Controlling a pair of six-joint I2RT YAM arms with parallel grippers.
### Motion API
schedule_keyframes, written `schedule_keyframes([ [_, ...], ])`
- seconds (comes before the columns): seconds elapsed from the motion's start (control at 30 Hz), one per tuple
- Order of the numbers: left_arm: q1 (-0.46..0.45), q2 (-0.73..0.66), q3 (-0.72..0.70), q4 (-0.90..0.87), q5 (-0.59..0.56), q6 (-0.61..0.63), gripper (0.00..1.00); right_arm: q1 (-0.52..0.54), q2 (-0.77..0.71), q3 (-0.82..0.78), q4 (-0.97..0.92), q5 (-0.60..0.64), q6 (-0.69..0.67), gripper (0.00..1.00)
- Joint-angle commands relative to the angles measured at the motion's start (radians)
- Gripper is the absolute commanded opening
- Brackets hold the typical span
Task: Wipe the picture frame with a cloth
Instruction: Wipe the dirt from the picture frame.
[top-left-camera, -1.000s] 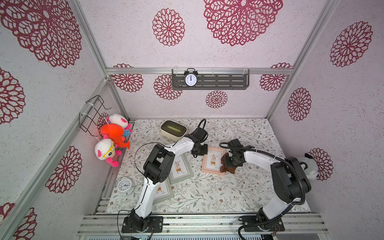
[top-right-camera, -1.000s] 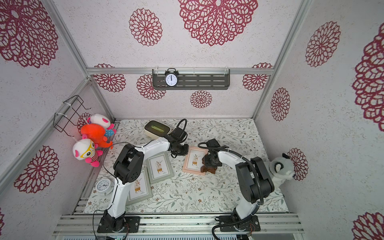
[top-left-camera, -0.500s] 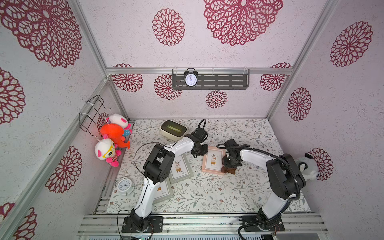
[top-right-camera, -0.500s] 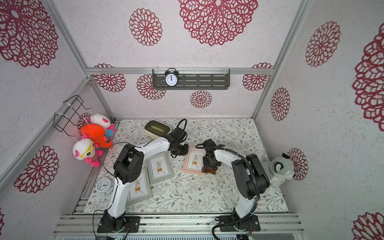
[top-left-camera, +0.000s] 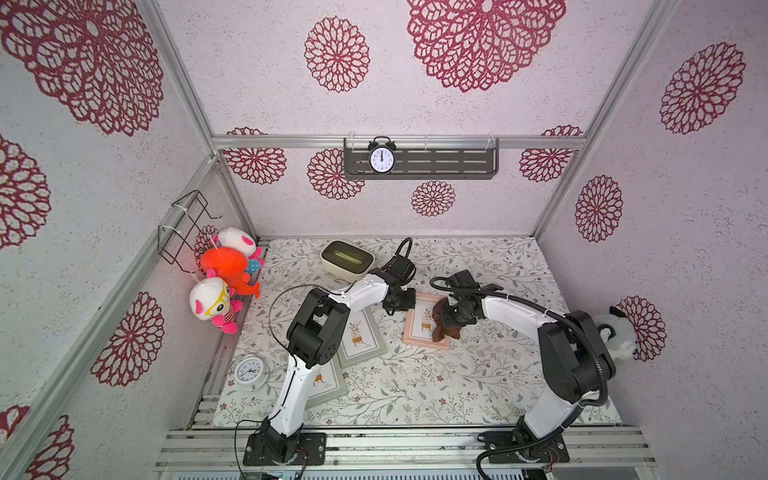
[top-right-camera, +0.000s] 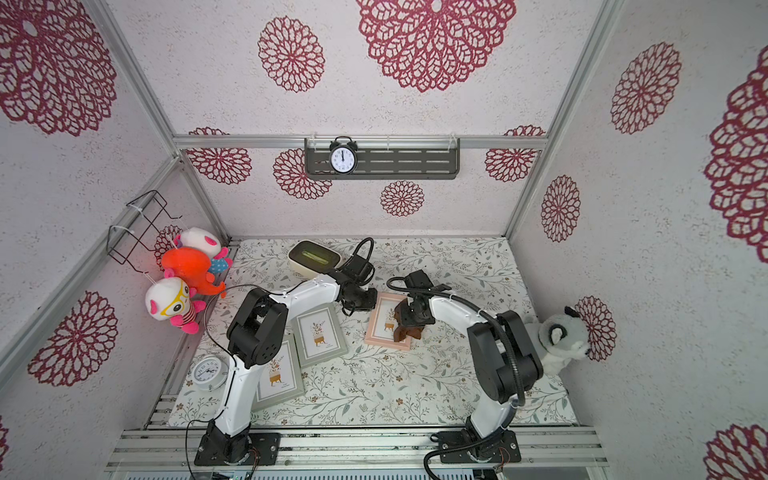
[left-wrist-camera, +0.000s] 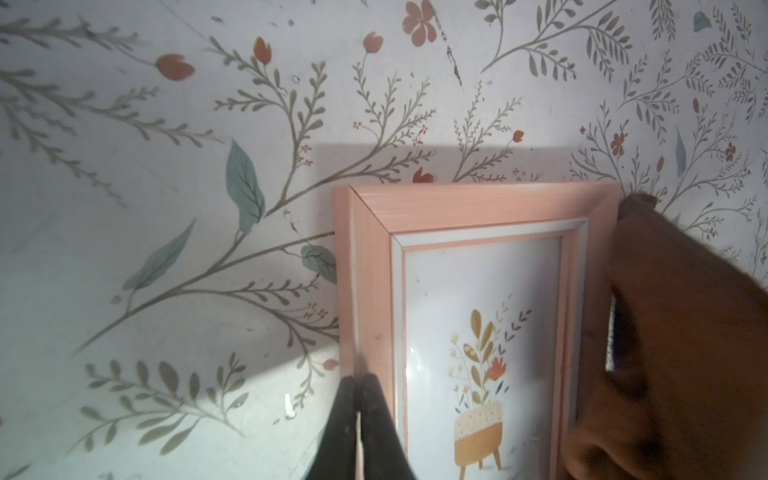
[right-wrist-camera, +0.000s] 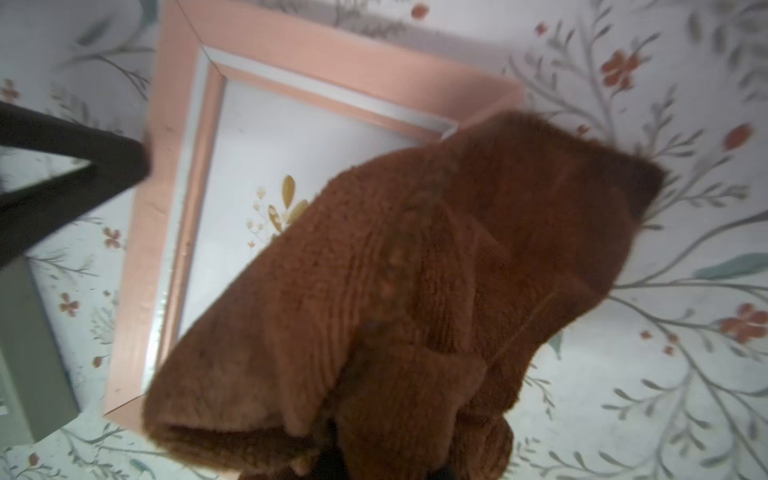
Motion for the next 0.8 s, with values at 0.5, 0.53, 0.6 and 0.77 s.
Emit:
schedule_keyframes([
  [0.5,-0.023,0.139,-0.072,-0.149,-0.037,0.013,0.07,0.077,0.181,-0.01,0.078,-0.021,0.024,0.0],
  [0.53,-0.023,0.139,-0.071,-0.15,-0.038,0.013,0.07,0.088,0.17,-0.027,0.085,-0.064,0.028,0.0],
  [0.6,-0.023,0.141,-0.071,-0.148,-0.036,0.012,0.07,0.123,0.157,-0.053,0.082,-0.138,0.034,0.0],
  [0.77,-0.022,0.141,-0.074,-0.148,-0.036,0.011,0.07,0.174,0.106,-0.119,0.088,-0.184,0.061,0.0],
])
